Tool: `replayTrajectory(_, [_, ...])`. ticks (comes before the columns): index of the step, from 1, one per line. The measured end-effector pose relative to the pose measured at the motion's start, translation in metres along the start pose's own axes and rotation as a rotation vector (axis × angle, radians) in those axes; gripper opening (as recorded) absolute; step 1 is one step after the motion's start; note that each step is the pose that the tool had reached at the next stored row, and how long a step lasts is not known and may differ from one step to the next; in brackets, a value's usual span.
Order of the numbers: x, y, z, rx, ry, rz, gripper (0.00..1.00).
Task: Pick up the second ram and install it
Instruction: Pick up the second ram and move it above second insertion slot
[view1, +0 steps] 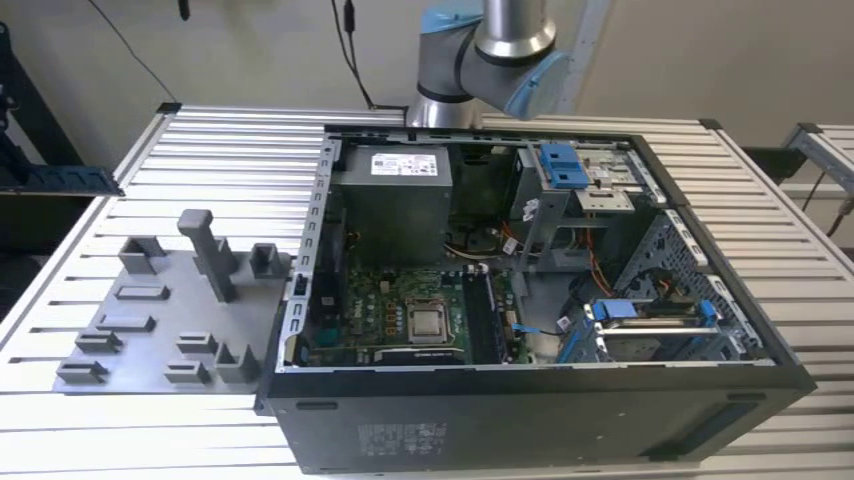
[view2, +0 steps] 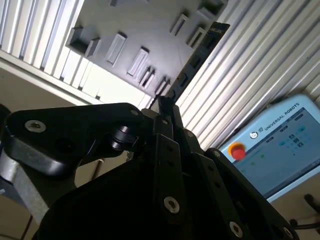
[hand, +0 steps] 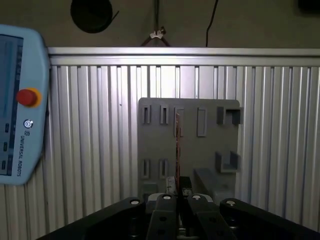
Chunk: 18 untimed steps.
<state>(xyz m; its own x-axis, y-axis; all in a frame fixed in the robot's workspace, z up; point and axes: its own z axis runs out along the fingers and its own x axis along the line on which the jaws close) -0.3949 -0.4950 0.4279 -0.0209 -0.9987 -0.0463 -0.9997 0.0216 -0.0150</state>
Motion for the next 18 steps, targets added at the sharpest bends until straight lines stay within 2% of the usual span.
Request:
replayTrajectory(14, [-0.0011, -0.0003, -0.0228, 0.0000, -0.0001, 0.000, 0.15])
replayTrajectory(18, [-0.0012, -0.0004, -0.0248, 0.0000, -0.0002, 0.000, 0.15])
